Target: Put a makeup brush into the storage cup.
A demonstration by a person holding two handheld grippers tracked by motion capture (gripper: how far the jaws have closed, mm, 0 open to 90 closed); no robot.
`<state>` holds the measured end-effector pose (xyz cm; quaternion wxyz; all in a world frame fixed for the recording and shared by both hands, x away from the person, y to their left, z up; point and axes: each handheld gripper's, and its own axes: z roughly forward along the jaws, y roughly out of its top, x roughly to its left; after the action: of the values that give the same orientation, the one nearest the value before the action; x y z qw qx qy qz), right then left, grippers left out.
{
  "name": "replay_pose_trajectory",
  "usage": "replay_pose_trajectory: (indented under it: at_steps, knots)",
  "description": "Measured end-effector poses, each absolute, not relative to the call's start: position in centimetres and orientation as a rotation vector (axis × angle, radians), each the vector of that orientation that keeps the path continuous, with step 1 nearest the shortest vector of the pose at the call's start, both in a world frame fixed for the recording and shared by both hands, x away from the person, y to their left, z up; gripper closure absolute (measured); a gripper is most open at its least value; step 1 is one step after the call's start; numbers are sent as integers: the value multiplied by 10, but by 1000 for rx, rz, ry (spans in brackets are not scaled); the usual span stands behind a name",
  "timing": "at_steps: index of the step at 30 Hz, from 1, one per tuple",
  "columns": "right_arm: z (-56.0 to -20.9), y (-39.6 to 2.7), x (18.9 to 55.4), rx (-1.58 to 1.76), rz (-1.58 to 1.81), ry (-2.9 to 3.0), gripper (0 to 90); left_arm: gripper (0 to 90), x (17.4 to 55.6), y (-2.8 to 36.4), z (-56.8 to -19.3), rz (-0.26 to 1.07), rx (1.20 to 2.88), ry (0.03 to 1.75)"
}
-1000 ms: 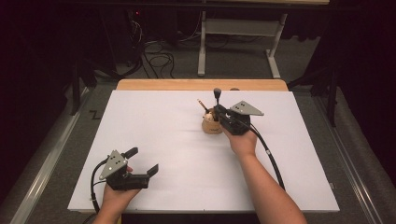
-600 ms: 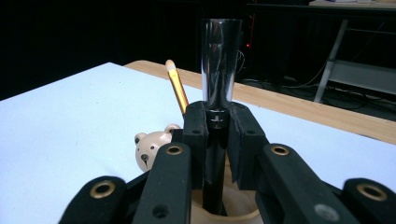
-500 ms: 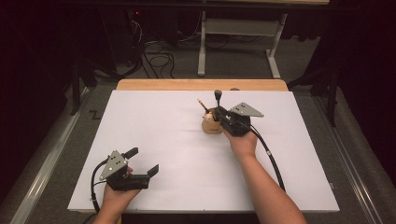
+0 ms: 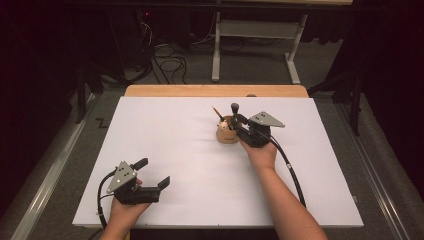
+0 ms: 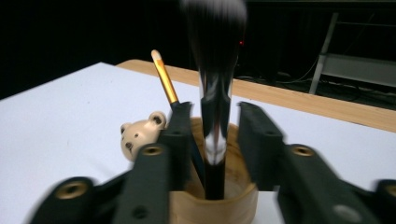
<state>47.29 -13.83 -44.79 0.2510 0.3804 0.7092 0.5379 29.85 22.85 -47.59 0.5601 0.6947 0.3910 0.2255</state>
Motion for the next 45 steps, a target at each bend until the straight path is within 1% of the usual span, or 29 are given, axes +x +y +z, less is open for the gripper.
replay_pose_trajectory:
  at_steps: [4,18,23,35,38,40,45]
  knots:
    - [-446,-141,472,1043,1471,1924,582,17,299,228,-476,531,1637,921]
    - [-444,-144,469,1034,1467,1944,597,17,299,227,-476,531,1639,919]
    - [-445,-142,466,1020,1459,1968,586,17,299,227,-476,531,1640,919]
    - [-445,-146,451,986,1447,1999,488,17,298,226,-476,532,1644,917]
    - [-446,-147,446,986,1448,1999,453,17,299,225,-477,532,1650,912]
    - [-447,-148,443,983,1451,2006,415,17,299,225,-477,531,1651,912]
    - [-448,-150,438,985,1447,2020,377,17,299,225,-477,531,1653,913]
